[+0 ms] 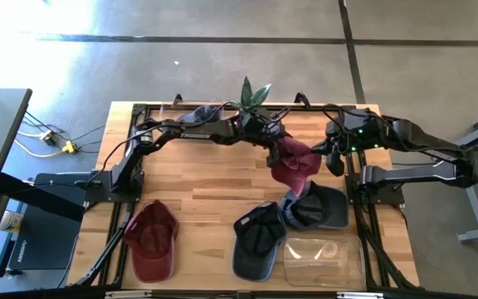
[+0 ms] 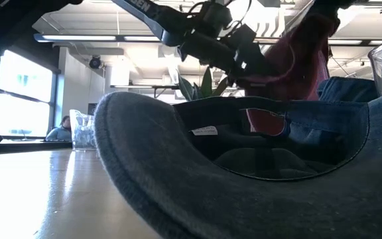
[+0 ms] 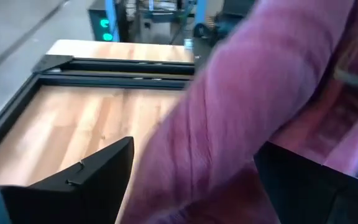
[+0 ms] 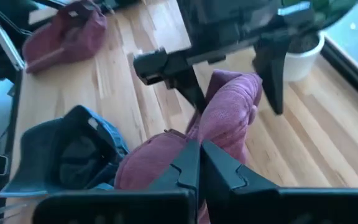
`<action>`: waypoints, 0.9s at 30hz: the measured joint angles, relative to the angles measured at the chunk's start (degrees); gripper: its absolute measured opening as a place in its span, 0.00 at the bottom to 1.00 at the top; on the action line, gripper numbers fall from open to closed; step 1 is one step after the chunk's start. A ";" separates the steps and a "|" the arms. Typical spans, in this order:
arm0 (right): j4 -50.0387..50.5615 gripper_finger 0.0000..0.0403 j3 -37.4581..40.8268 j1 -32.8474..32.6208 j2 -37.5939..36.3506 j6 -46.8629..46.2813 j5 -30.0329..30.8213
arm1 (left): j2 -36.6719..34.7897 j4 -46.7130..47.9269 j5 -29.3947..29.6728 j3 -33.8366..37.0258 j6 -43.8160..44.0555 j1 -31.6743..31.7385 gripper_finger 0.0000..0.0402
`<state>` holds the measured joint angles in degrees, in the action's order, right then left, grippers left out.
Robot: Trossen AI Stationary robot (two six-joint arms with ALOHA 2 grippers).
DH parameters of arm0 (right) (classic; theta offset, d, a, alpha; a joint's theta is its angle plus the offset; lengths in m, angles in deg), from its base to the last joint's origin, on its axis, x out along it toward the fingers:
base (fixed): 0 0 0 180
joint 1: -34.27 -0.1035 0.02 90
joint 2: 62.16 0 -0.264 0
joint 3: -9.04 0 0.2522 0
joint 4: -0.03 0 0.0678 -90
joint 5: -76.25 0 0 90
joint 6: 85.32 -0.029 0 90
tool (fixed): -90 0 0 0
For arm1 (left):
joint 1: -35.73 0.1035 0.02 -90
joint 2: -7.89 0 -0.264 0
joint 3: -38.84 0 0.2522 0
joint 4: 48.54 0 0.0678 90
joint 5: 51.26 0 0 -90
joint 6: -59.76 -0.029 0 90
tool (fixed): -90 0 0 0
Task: Pick & Place hat
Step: Put the top red cap into the bottom transparent bin
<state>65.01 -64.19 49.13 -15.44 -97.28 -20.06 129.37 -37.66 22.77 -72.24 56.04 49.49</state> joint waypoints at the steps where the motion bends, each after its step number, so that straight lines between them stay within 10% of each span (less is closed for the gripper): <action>1: 0.41 0.01 -0.72 -0.32 0.00 0.00 0.02 | -0.04 0.59 -0.44 -0.02 0.06 0.00 0.80; 7: 4.60 0.02 -2.52 -1.40 0.00 0.14 0.03 | 0.07 1.81 -1.61 0.00 1.22 0.09 0.61; 16: 12.03 0.05 -2.52 -1.53 0.24 -5.54 3.10 | 0.07 7.35 -7.88 -3.73 8.53 0.13 0.04; 27: 17.21 0.53 -2.52 7.58 0.40 -16.78 -6.89 | 0.05 12.39 -7.75 -7.41 9.61 -0.80 0.02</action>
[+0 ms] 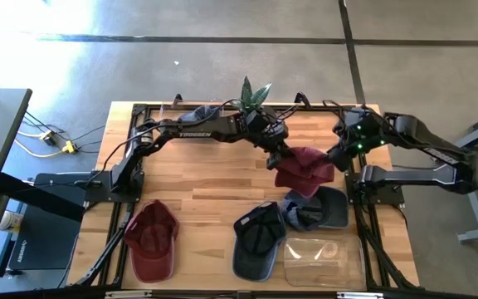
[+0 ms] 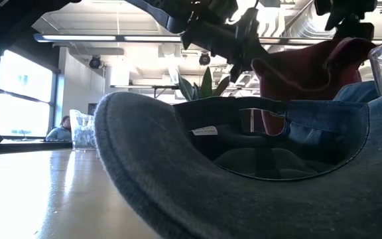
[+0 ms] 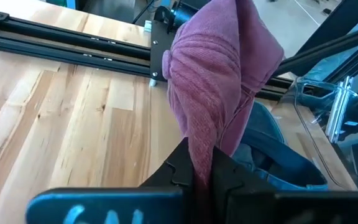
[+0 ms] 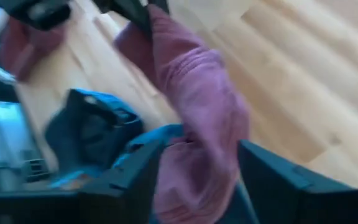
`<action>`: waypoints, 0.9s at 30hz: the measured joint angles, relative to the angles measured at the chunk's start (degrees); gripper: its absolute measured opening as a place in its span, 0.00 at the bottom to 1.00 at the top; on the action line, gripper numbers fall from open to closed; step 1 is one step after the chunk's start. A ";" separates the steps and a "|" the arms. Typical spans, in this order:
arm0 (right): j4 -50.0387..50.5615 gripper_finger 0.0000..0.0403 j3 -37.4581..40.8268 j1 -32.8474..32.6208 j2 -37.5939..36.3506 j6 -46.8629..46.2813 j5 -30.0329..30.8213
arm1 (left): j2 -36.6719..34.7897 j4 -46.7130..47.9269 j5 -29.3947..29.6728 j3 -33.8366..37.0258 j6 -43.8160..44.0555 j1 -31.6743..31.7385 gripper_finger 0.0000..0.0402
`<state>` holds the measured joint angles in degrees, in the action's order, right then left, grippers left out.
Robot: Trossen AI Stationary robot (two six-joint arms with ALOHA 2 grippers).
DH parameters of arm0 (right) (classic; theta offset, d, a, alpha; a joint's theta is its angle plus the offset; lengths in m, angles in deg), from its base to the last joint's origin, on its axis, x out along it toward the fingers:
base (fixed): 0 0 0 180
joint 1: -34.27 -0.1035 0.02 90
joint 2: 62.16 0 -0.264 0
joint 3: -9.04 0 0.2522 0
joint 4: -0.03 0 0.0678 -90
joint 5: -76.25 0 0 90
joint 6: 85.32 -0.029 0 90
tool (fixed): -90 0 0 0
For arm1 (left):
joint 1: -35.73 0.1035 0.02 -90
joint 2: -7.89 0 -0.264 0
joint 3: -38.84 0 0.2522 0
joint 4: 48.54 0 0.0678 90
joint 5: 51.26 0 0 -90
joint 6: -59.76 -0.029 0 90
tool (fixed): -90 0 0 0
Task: Pick & Place hat
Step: Put the top red cap into the bottom transparent bin
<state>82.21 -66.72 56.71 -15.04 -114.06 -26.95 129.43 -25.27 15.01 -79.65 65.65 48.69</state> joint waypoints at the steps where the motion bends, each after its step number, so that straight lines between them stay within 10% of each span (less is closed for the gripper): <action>1: -0.02 0.58 0.00 1.23 0.08 -0.70 -2.39 | 0.00 0.09 0.00 0.00 0.00 0.04 0.01; 9: -2.62 0.77 0.00 9.61 2.38 0.24 -10.76 | 0.00 0.58 0.00 0.00 0.00 0.04 0.02; 22: -2.78 0.77 0.00 19.14 11.20 10.09 -19.24 | 0.00 0.56 -0.02 0.00 -0.96 0.01 0.02; 27: 0.72 0.70 0.00 16.28 16.88 19.64 -12.91 | -0.06 0.54 -0.26 0.00 -1.51 0.01 0.02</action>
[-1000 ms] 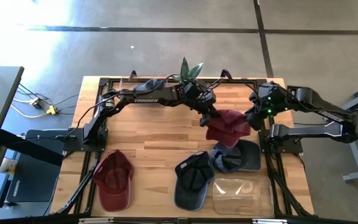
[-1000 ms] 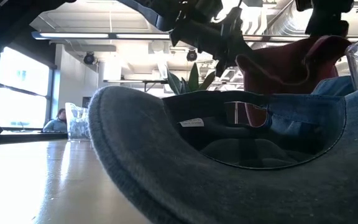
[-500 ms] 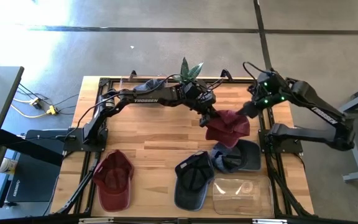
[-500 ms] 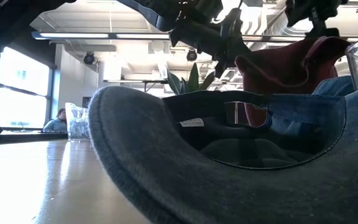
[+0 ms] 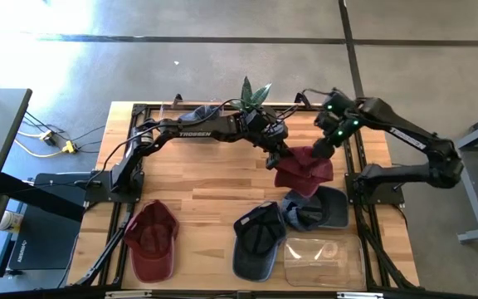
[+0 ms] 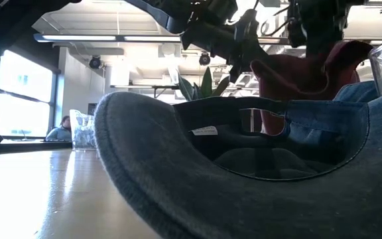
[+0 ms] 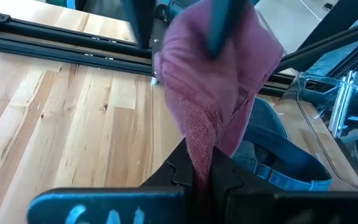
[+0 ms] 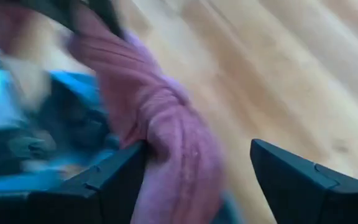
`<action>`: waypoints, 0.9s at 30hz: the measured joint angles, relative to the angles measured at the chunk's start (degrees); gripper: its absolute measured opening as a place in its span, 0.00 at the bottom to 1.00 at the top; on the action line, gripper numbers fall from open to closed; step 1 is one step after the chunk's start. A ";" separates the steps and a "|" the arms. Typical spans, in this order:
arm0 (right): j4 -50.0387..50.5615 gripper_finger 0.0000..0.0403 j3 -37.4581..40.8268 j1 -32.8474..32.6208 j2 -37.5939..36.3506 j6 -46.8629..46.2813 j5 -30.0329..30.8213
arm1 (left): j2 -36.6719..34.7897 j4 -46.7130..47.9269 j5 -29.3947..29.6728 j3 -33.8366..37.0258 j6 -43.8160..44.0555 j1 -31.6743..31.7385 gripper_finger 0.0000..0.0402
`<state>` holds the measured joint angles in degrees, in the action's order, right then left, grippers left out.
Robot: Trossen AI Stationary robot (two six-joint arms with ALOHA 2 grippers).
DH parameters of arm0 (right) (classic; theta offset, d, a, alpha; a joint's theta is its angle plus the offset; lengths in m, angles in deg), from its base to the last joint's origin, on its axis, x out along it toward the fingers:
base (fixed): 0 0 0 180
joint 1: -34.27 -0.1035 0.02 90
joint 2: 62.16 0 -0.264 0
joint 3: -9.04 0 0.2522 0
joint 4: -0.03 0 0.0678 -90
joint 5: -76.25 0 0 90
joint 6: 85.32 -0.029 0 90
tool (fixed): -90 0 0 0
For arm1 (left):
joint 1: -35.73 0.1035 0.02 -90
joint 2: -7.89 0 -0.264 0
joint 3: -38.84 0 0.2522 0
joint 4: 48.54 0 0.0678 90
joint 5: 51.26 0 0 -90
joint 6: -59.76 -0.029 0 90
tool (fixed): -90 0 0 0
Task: Pick & Place hat
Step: Put the top red cap into the bottom transparent bin
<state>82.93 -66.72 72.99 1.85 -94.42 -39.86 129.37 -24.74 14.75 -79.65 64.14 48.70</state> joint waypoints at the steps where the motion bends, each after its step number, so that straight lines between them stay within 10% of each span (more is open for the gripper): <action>1: 0.06 0.69 0.00 -0.92 0.78 1.24 3.55 | -0.19 0.08 -0.38 0.00 0.00 0.00 0.02; 7: -0.72 0.61 0.00 -5.74 2.50 6.68 19.58 | -1.05 -0.29 -2.32 -0.08 0.25 0.01 0.02; 17: -0.23 0.64 -5.31 -5.81 -3.60 9.25 13.71 | -0.99 0.41 -2.72 -0.04 0.63 0.13 0.02; 27: -11.39 0.69 1.81 -2.29 2.12 31.00 2.24 | -0.97 0.42 -4.29 -0.04 0.51 0.13 0.02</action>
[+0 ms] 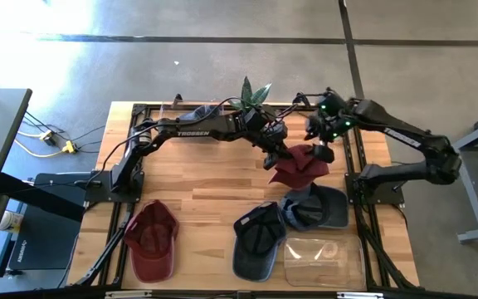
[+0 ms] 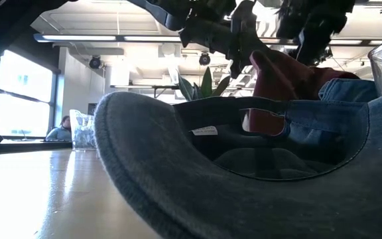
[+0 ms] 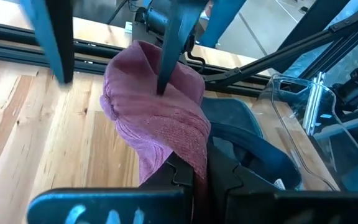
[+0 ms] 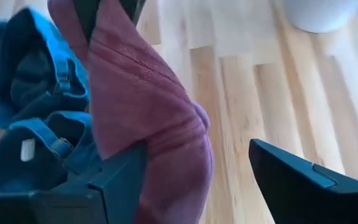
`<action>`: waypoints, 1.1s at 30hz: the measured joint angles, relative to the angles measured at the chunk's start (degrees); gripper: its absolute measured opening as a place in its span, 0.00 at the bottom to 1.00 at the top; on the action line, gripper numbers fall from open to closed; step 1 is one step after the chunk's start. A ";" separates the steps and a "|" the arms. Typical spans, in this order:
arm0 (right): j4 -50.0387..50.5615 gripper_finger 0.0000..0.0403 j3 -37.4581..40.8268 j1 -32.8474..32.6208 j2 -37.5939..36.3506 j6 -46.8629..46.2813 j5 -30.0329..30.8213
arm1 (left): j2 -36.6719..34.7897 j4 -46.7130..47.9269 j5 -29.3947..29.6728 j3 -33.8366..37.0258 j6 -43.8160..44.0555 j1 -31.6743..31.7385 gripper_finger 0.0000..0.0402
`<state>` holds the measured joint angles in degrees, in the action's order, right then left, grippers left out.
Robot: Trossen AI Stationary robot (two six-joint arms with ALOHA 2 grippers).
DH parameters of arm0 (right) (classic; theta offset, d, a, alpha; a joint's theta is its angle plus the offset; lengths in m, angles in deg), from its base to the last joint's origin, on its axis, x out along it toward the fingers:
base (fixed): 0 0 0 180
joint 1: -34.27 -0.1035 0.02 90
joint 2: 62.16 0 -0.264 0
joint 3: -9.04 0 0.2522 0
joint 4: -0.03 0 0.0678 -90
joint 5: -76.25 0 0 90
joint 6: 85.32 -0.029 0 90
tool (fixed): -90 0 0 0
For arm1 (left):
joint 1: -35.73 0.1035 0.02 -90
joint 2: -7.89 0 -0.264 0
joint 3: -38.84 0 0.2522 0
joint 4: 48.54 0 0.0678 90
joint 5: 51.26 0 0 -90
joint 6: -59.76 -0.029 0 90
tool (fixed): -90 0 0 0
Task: Pick & Place hat
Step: Put the top red cap into the bottom transparent bin
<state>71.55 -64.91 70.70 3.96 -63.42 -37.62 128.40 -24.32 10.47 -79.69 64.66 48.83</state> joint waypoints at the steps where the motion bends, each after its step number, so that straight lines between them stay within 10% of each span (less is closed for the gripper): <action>1: -0.84 0.67 0.64 0.00 0.84 1.44 -0.85 | 0.00 0.01 -0.10 0.00 -0.06 0.00 0.02; 13: -2.33 0.04 1.03 -4.28 3.60 -2.93 12.72 | 0.09 2.96 7.76 0.00 4.56 -0.02 0.02; 22: -1.09 0.02 1.03 -11.29 3.37 -20.25 24.14 | 2.79 11.37 16.60 0.24 15.57 2.73 0.28; 33: -2.58 0.03 1.01 -9.67 4.50 -30.15 29.66 | 3.63 23.32 9.75 -1.86 24.96 6.44 0.66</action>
<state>68.97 -63.90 61.02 8.46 -93.58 -7.96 132.03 -1.00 20.22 -81.55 89.62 55.27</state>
